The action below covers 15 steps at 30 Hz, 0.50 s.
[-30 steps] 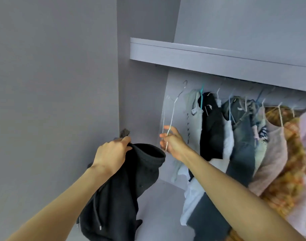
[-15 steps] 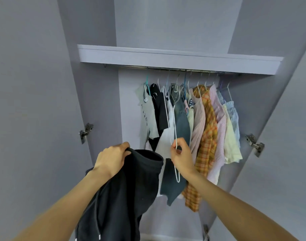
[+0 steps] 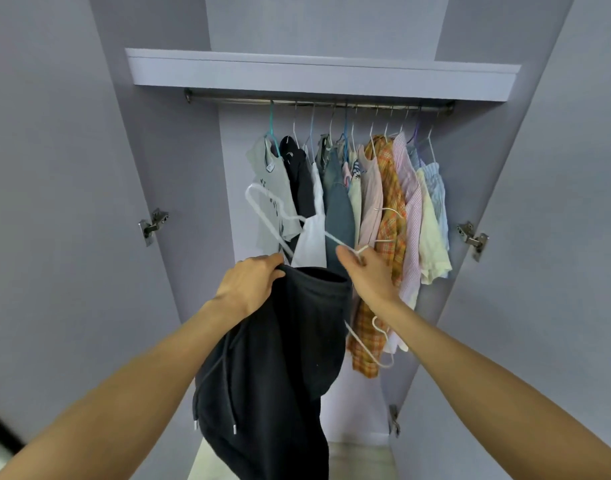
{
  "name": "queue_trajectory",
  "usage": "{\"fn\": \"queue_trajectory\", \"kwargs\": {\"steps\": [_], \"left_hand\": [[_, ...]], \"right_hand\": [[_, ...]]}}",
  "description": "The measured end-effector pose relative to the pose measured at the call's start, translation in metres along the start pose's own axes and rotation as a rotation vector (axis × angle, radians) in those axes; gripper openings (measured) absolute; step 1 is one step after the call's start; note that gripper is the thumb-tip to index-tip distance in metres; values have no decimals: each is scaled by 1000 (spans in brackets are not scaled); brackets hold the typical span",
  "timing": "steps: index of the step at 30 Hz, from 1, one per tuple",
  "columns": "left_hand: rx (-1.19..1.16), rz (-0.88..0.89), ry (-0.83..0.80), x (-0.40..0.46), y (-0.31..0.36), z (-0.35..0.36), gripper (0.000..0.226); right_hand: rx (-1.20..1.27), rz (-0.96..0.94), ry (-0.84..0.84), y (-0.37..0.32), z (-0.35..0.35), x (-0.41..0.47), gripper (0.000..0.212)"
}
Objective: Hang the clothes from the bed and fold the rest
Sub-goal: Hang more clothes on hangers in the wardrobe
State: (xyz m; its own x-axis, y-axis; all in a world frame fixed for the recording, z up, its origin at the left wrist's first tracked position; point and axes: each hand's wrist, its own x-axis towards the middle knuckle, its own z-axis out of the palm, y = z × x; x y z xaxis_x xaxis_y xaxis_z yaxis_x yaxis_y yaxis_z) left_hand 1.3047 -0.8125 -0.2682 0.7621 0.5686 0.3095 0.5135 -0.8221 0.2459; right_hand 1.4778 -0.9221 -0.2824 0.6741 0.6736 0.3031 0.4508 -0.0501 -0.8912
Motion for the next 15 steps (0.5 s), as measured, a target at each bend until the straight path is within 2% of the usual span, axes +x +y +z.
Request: {"fn": "queue_trajectory", "kwargs": {"steps": [3, 5, 7, 10, 12, 15], "left_hand": [[-42, 24, 84, 4, 11, -8, 17], [-59, 45, 148, 6, 16, -13, 17], [-72, 55, 215, 7, 21, -16, 18], [-100, 36, 274, 9, 27, -20, 18], [-185, 15, 126, 12, 24, -25, 13], [-326, -8, -444, 14, 12, -30, 5]], "right_hand": [[-130, 113, -160, -1, 5, 1, 36], [-31, 283, -256, 1, 4, 4, 32], [39, 412, -369, 2, 2, 7, 19], [-120, 295, -400, 3, 0, 12, 13], [-175, 156, -292, -3, -6, 20, 13], [-140, 20, -194, -18, -18, 35, 21]]}}
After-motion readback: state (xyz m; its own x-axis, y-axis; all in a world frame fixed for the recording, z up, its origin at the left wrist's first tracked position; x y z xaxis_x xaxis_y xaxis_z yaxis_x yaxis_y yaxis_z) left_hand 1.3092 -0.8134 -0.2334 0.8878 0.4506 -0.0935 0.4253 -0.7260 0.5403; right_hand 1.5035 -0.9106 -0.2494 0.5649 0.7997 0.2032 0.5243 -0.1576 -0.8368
